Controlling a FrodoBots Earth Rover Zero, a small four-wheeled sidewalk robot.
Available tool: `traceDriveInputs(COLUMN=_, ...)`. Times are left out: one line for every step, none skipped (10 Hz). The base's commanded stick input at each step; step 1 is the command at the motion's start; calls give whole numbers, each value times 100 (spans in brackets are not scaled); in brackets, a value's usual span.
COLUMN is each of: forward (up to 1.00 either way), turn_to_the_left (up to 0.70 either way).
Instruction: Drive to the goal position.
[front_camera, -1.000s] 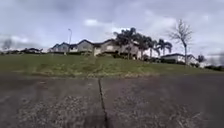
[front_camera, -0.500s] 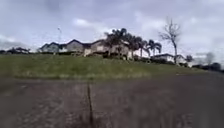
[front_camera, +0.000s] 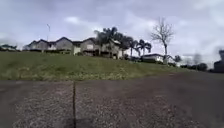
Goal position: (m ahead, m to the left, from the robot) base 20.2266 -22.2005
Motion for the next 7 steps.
traceDriveInputs(forward=70, turn_to_the_left=-35)
traceDriveInputs(forward=70, turn_to_the_left=-35)
traceDriveInputs(forward=70, turn_to_the_left=-35)
traceDriveInputs(forward=70, turn_to_the_left=-35)
traceDriveInputs(forward=70, turn_to_the_left=-35)
traceDriveInputs(forward=70, turn_to_the_left=-35)
traceDriveInputs(forward=70, turn_to_the_left=-35)
